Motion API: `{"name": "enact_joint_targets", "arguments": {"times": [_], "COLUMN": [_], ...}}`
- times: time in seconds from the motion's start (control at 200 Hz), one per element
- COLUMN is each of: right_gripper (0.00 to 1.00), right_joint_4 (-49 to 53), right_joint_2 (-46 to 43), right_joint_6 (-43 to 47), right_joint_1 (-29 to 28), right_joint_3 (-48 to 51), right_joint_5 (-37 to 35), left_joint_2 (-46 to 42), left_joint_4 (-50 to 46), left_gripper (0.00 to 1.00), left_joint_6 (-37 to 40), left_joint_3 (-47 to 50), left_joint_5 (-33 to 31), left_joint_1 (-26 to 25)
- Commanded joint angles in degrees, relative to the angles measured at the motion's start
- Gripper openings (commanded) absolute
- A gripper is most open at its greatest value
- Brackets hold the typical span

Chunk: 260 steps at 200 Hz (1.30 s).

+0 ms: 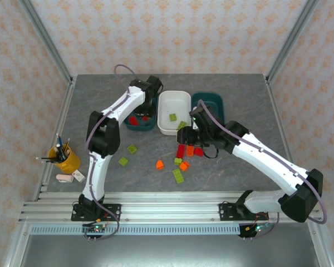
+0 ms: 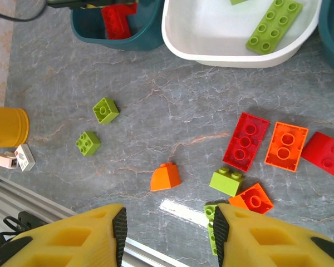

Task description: Sort the legos into containers by color

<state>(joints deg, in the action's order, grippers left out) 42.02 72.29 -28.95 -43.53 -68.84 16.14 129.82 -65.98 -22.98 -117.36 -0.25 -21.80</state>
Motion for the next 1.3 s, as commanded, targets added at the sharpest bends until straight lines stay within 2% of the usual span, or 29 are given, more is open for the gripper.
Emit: {"name": "enact_joint_targets", "arguments": {"times": [0.0,0.155,0.43,0.621,0.766,0.916,1.066,1.296], "right_gripper": [0.47,0.48,0.49,0.50,0.53,0.61,0.63,0.66], "right_joint_4": [-1.2,-0.6,-0.2,1.7,2.2,5.3,8.3,12.4], "right_joint_2": [0.4,1.3,3.7,7.8,15.9,29.2,41.7,56.4], "right_joint_6": [-0.8,-0.7,0.4,4.5,8.7,11.4,13.2,15.5], "right_joint_1": [-0.4,-0.4,-0.7,-4.1,-9.8,-14.5,-16.4,-16.4], "right_joint_3": [-2.3,-2.5,-2.8,-5.4,-10.1,-20.6,-32.2,-46.7], "right_joint_5": [-0.5,-0.6,-0.7,-3.6,-5.4,-4.4,-4.2,-4.1], "left_joint_2": [0.7,1.4,-1.0,-8.1,-19.0,-38.8,-57.4,-79.7], "left_joint_4": [-3.6,-2.4,-2.2,-2.8,-3.6,-1.5,-1.4,-3.7], "left_gripper": [0.25,0.28,0.43,0.48,0.59,0.74,0.81,0.87], "left_joint_6": [2.2,1.7,0.9,-1.5,-5.9,-13.6,-21.1,-30.5], "left_joint_3": [-3.1,0.0,2.2,1.9,5.3,19.6,35.0,52.2], "left_joint_5": [-0.4,-0.4,-0.1,-1.8,-5.6,-13.5,-13.6,-9.6], "left_joint_1": [0.2,0.2,0.2,0.2,0.2,1.2,2.0,1.9]}}
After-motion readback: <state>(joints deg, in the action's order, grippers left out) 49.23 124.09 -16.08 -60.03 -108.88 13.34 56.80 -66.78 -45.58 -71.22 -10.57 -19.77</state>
